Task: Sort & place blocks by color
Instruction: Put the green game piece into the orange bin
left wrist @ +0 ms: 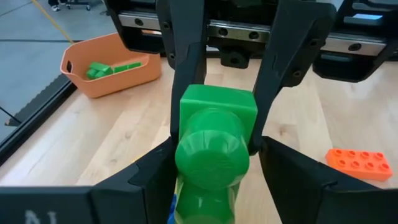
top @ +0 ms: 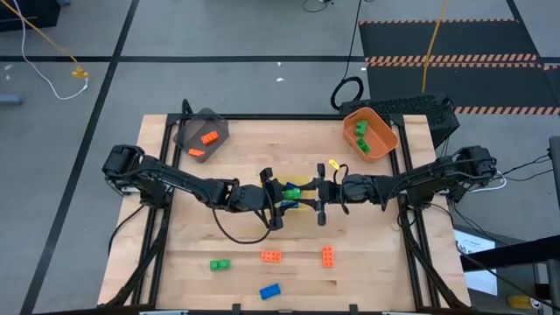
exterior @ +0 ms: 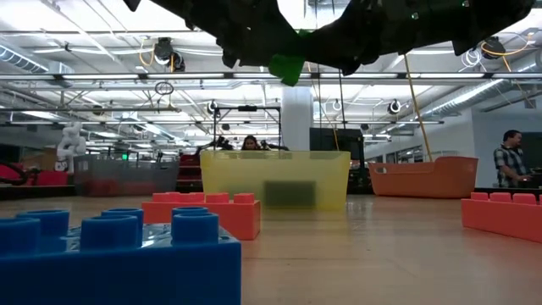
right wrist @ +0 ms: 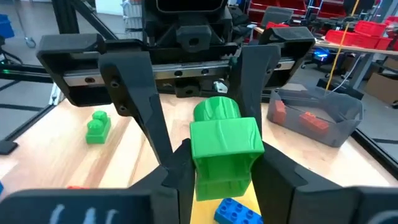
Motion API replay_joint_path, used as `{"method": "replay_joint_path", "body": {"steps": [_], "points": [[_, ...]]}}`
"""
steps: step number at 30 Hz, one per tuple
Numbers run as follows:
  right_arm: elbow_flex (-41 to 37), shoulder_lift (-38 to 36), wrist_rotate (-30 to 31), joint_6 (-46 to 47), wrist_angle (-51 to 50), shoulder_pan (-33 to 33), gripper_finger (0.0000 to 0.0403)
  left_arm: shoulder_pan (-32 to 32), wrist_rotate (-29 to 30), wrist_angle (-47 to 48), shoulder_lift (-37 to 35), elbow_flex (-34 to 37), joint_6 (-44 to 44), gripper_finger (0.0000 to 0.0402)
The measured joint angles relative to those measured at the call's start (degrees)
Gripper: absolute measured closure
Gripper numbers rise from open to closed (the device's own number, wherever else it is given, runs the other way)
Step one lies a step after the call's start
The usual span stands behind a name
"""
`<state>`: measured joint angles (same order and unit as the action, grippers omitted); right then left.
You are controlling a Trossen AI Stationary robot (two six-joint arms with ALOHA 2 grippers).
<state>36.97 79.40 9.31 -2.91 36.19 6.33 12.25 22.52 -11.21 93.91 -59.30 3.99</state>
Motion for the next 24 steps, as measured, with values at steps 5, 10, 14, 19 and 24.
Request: {"method": "replay_joint_path", "body": {"steps": [5,10,14,19,24], "points": [[0.0,0.0,1.1,-1.2,-0.3,0.0,0.0293,0.0,0.2,0.9,0.0,-0.1,0.0,0.0177],[-0.1,0.0,2.7,-2.4,-0.9,0.0,0.0293,-0.2,0.9,4.1,-0.2,-0.2,-0.1,0.0177],[-0.2,-0.1,3.0,-2.7,-0.9,-0.4,0.0293,-0.3,3.7,6.7,-0.2,-0.2,-0.9,0.0177],[-0.2,-1.7,9.8,-3.3,-5.5,-0.9,0.0293,-0.7,10.0,7.2,-1.5,-0.1,-5.3,0.0176],[-0.1,-5.9,22.6,-7.4,-12.4,-3.7,0.0293,-1.8,12.8,7.4,-3.5,-0.2,-5.3,0.0176]]}}
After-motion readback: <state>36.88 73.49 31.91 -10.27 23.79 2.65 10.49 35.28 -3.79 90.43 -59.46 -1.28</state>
